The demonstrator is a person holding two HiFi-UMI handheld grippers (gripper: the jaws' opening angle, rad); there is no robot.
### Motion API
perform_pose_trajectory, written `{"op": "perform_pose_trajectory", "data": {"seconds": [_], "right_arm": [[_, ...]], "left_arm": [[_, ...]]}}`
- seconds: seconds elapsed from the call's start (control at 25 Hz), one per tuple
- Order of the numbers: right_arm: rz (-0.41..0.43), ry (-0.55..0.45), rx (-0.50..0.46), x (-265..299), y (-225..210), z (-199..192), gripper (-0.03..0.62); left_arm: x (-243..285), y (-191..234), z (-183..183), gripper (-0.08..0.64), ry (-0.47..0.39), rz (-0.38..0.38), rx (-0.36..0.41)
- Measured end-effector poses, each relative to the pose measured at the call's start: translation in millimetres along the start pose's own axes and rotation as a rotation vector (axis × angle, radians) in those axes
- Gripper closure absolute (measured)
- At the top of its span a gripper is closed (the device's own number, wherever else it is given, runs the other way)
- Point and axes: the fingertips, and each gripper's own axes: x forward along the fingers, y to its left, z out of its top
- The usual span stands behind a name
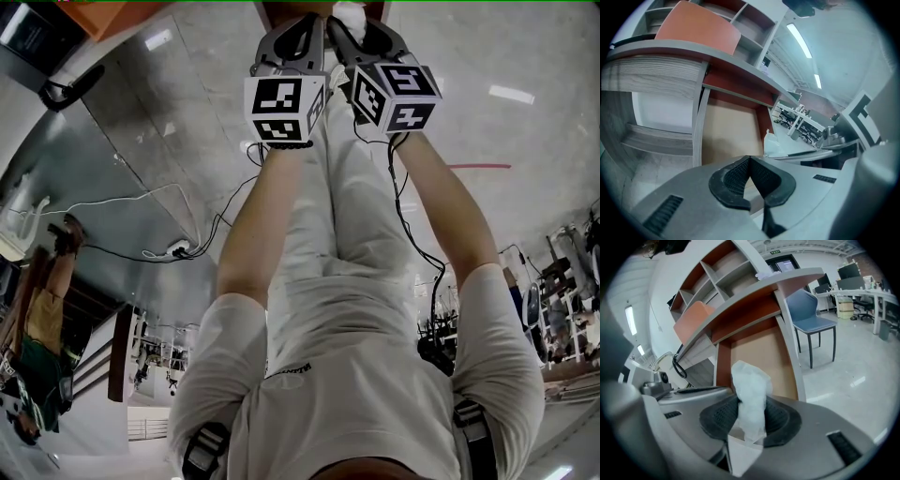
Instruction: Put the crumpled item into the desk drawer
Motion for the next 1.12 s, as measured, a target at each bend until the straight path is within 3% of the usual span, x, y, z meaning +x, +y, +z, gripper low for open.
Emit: {"op": "perform_pose_trajectory", "data": {"seconds": [1.12], "right_arm": [[-0.022,0.008,-0.003,6.2,-0.9,-8.0,0.426]], "left_arm": [[-1.6,7.4,-2.8,0.561,0.002,-0.018,-0.004]]}}
